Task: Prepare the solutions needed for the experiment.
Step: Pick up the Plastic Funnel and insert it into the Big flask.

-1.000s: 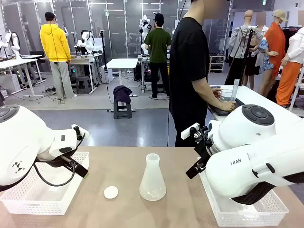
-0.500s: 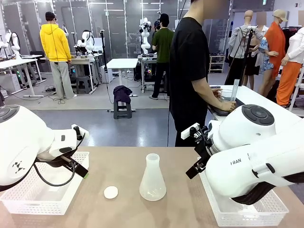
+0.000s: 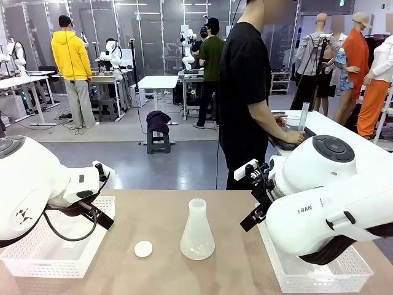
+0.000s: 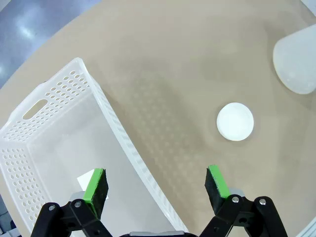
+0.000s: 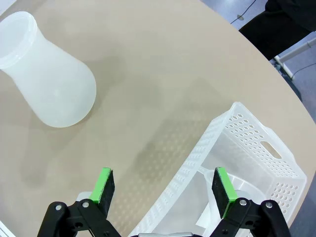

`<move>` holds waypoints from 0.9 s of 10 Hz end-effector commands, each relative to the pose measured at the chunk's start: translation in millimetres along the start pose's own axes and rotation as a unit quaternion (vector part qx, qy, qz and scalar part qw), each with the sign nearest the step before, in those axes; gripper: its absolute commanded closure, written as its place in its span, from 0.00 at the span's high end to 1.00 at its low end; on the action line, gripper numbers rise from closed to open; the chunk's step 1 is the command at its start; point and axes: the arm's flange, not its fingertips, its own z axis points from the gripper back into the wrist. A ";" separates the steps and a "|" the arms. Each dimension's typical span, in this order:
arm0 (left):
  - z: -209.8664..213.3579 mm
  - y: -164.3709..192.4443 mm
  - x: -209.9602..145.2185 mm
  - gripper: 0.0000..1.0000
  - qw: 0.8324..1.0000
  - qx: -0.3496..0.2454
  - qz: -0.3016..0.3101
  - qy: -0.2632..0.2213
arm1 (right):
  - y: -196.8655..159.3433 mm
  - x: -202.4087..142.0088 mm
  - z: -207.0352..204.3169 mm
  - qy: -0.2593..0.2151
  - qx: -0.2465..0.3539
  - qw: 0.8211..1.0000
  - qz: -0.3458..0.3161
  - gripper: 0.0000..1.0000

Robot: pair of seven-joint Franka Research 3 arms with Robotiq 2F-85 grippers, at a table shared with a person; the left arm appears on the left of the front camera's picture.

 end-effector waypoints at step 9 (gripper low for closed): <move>43.0 26.3 13.5 1.00 0.968 -0.230 0.039 -0.096 | -9.9 30.1 32.1 -0.030 0.107 0.990 -0.086 1.00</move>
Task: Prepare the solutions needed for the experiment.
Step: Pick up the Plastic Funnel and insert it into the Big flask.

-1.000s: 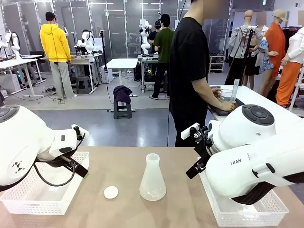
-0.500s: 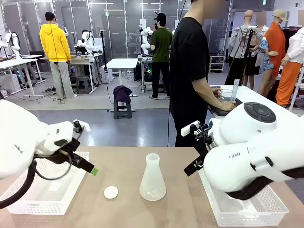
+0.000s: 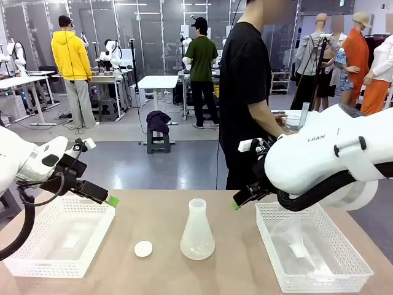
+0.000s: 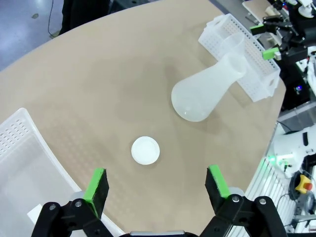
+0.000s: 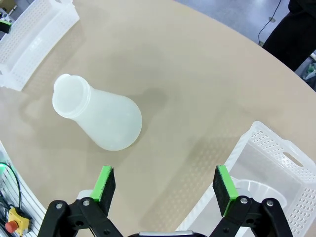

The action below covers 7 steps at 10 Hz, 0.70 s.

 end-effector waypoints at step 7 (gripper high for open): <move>-23.2 27.4 16.2 1.00 0.973 -0.208 0.091 -0.046 | -22.6 4.5 -20.7 -0.006 0.141 0.987 -0.074 1.00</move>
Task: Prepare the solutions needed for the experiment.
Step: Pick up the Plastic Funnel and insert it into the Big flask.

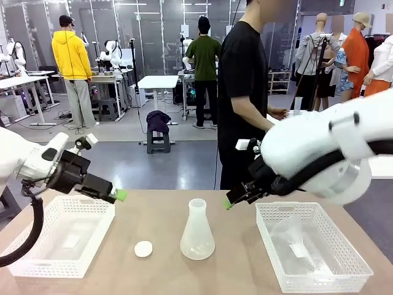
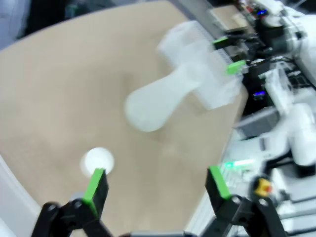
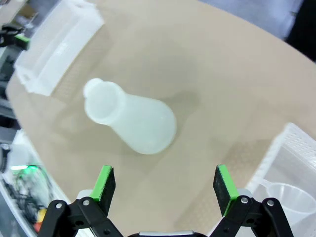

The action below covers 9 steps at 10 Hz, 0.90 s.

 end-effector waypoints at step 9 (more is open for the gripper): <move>39.4 82.0 -35.6 1.00 0.929 -0.241 0.276 -0.051 | -108.4 -1.5 20.4 -0.063 0.160 0.982 -0.084 1.00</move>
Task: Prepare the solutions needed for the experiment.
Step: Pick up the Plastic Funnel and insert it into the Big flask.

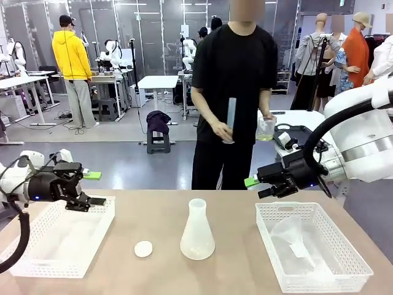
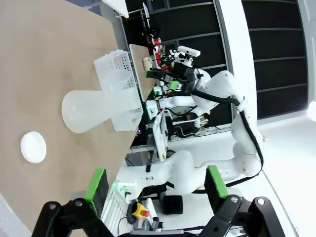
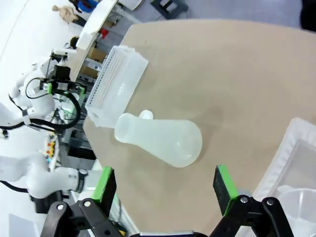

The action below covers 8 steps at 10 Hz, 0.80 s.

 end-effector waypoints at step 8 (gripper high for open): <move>22.4 -4.3 -17.2 1.00 0.999 -0.005 0.020 0.034 | -3.3 15.8 8.2 0.067 -0.093 0.974 0.196 1.00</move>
